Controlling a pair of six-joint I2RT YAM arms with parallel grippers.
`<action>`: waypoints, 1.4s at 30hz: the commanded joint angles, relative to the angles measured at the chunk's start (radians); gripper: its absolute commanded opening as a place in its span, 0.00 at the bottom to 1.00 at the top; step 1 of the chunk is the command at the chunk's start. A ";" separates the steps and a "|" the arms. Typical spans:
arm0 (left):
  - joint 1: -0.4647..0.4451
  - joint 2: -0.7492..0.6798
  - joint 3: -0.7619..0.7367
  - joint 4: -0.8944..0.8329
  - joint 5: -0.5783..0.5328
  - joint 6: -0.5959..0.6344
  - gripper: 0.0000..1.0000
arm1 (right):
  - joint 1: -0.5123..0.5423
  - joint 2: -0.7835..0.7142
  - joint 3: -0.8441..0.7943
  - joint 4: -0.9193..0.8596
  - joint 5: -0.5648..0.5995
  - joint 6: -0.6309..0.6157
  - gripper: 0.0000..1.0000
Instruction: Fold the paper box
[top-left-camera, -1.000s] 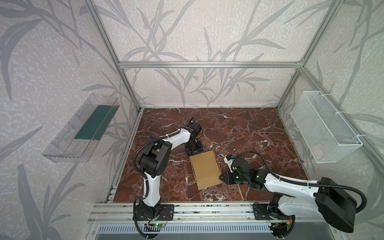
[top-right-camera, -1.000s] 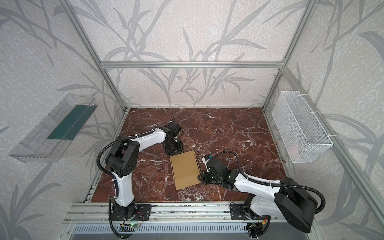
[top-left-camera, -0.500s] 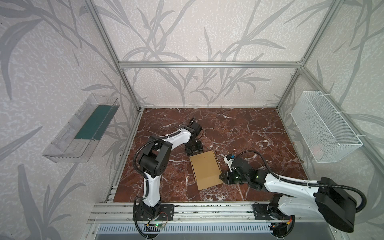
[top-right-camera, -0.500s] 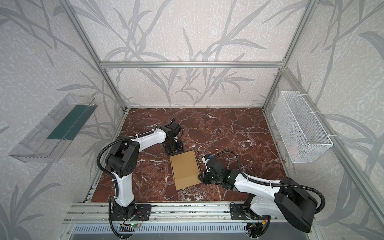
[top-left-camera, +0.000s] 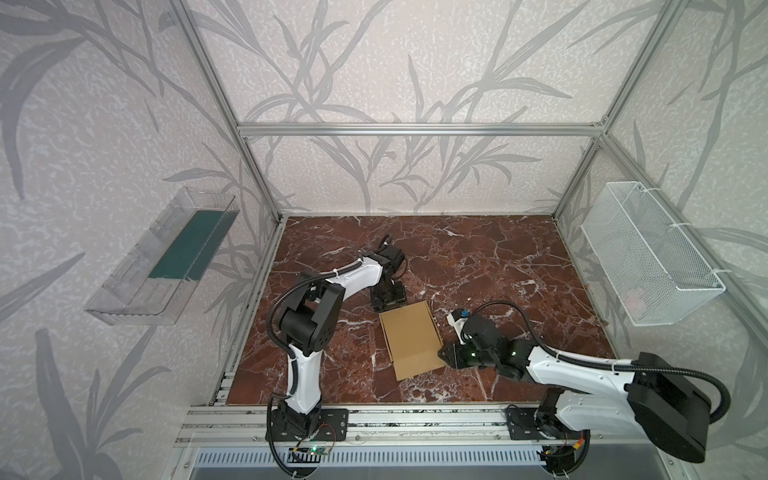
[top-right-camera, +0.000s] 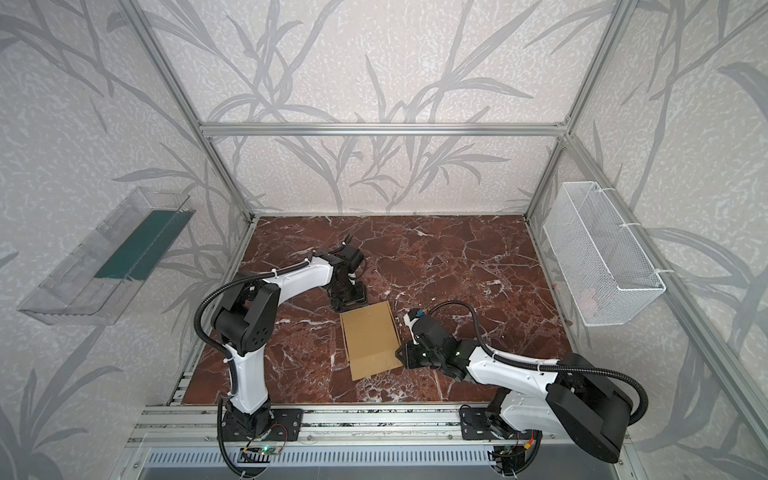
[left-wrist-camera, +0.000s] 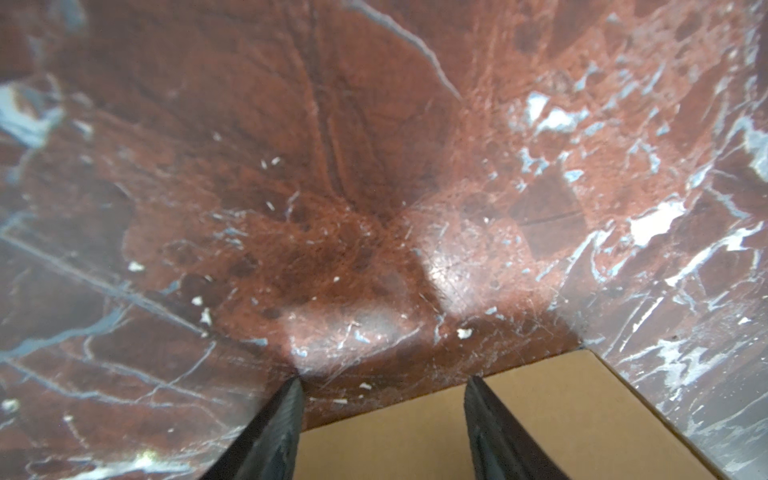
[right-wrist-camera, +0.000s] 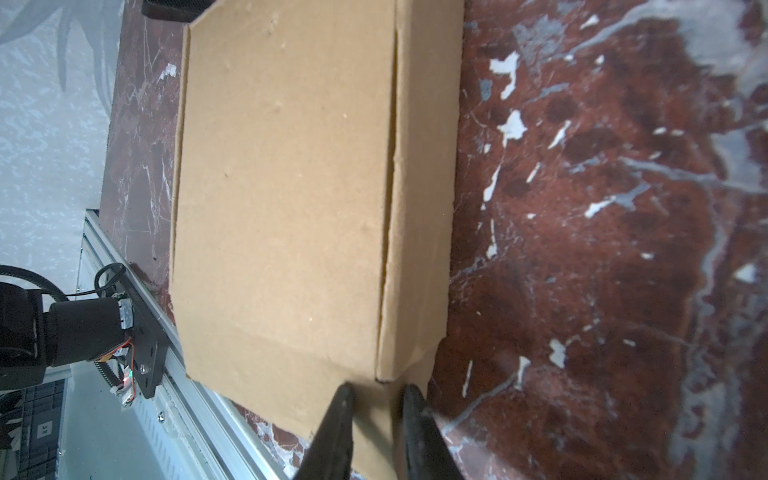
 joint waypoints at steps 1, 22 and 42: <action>-0.042 0.114 -0.068 -0.039 0.058 0.003 0.64 | 0.004 0.012 -0.025 0.027 0.034 0.001 0.25; -0.048 0.125 -0.068 -0.039 0.063 0.004 0.64 | 0.007 -0.025 -0.076 0.098 0.085 -0.009 0.21; -0.050 0.124 -0.058 -0.049 0.067 0.008 0.64 | 0.119 -0.149 -0.116 -0.031 0.145 0.075 0.28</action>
